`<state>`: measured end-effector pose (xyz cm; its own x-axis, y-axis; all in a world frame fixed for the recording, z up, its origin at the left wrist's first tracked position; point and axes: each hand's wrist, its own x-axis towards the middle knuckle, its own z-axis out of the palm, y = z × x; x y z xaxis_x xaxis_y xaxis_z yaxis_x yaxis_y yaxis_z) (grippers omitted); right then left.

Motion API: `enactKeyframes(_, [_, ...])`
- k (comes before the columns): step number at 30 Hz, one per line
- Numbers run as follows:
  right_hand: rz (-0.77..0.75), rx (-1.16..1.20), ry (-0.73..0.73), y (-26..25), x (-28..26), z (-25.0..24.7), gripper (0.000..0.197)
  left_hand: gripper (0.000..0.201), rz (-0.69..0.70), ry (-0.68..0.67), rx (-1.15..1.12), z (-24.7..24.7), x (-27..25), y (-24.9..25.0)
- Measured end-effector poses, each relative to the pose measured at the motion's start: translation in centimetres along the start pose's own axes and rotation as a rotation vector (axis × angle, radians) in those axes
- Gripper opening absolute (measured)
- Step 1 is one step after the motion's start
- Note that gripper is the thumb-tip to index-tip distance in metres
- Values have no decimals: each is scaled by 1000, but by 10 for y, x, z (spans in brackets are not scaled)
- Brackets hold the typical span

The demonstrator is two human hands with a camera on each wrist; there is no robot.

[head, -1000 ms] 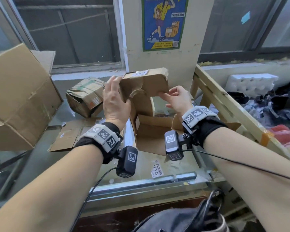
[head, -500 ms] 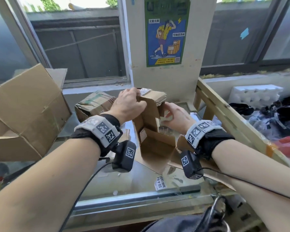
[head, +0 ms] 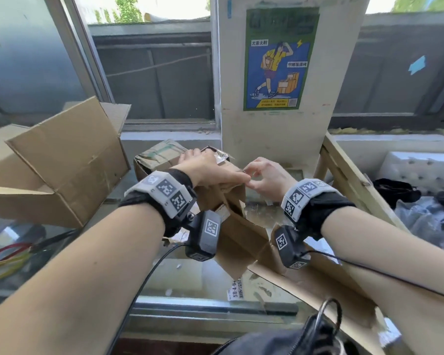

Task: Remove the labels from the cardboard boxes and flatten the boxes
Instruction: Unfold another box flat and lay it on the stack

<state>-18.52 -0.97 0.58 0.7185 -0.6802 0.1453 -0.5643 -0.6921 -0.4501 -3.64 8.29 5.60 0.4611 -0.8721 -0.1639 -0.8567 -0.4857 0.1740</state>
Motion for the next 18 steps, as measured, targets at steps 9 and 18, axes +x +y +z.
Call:
enactKeyframes(9, [-328,-101,76,-23,30,-28,44,101,7,112,-100,12,-10,-4])
enactKeyframes(18, [-547,-205,-28,-29,35,-31,21,102,0,178,-145,17,-16,-2])
